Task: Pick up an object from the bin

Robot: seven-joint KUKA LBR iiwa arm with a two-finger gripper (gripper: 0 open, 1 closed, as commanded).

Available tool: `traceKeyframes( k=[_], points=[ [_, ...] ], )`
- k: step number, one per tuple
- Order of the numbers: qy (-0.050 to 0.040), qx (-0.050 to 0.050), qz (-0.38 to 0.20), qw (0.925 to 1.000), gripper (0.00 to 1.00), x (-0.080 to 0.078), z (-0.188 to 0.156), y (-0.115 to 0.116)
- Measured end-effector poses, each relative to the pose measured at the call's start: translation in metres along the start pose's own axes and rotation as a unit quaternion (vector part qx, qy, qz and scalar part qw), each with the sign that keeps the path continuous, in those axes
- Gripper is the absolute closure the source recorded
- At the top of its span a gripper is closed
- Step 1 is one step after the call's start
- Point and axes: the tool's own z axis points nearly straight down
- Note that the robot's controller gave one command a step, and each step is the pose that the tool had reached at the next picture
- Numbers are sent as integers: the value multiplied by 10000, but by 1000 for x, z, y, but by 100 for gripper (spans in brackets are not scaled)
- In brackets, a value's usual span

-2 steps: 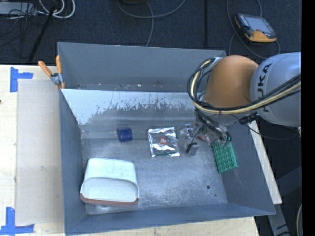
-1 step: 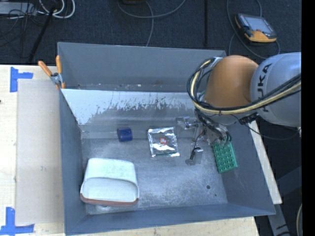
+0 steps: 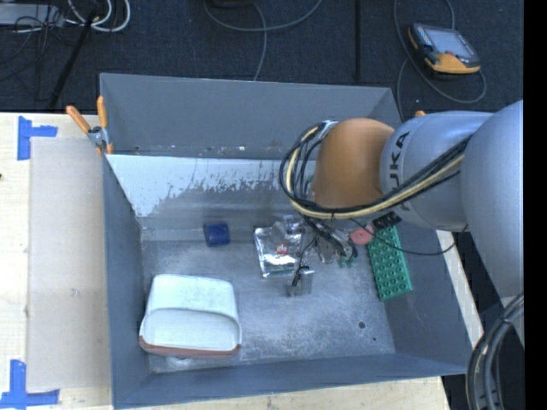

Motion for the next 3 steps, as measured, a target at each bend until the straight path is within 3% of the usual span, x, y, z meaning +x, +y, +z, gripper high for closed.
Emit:
traceKeyframes(
  k=[1,2,3],
  points=[
    [-26,14,1042,9945,0,-12,-15,12],
    [-14,16,232,9997,0,11,-3,14],
    [-16,16,232,9997,100,11,-4,14]
  ],
)
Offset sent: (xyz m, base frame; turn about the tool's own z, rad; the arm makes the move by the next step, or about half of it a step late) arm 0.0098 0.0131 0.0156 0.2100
